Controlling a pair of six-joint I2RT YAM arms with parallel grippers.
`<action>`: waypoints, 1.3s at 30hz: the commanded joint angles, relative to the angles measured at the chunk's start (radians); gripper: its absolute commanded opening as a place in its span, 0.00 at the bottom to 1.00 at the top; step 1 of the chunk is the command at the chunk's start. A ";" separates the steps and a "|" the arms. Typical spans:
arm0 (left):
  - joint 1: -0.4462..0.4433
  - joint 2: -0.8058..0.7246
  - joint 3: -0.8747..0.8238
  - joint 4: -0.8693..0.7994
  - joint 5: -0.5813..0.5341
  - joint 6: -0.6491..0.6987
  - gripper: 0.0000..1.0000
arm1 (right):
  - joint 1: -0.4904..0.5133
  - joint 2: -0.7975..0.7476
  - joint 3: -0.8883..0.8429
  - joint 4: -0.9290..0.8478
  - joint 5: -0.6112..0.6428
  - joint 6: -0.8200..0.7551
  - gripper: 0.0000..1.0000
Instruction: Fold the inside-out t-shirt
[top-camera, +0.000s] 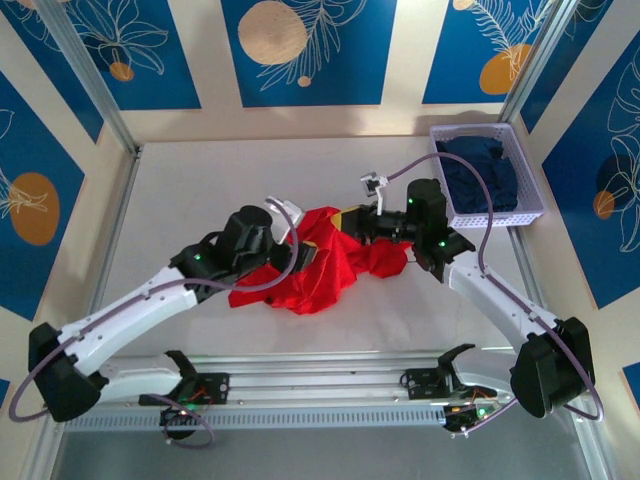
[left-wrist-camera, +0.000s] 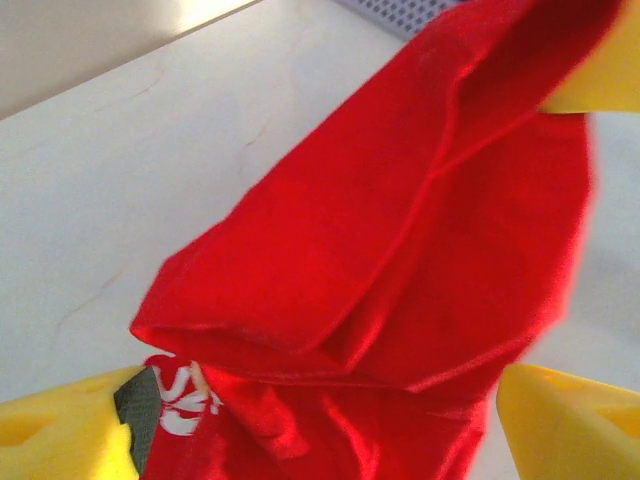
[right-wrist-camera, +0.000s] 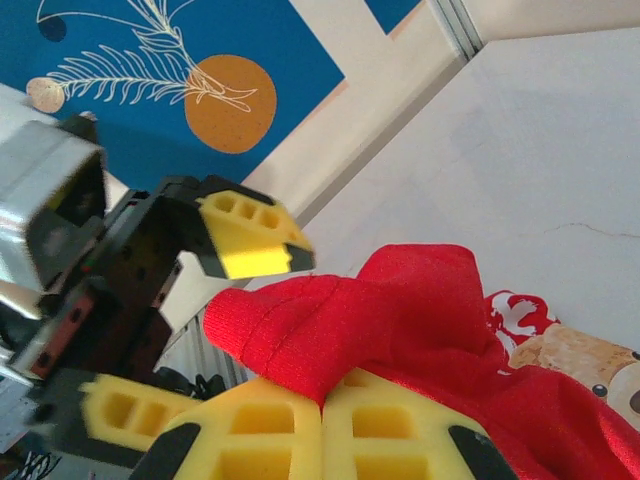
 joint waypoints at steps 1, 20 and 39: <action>0.002 0.031 0.053 0.009 -0.145 0.057 0.86 | 0.006 0.002 0.030 -0.002 -0.005 -0.010 0.00; 0.152 0.182 0.124 0.090 0.097 -0.002 0.46 | 0.011 -0.013 0.016 0.003 -0.018 -0.024 0.00; 0.202 0.200 0.279 -0.107 0.237 -0.106 0.00 | 0.030 -0.076 0.041 -0.195 0.291 -0.169 0.00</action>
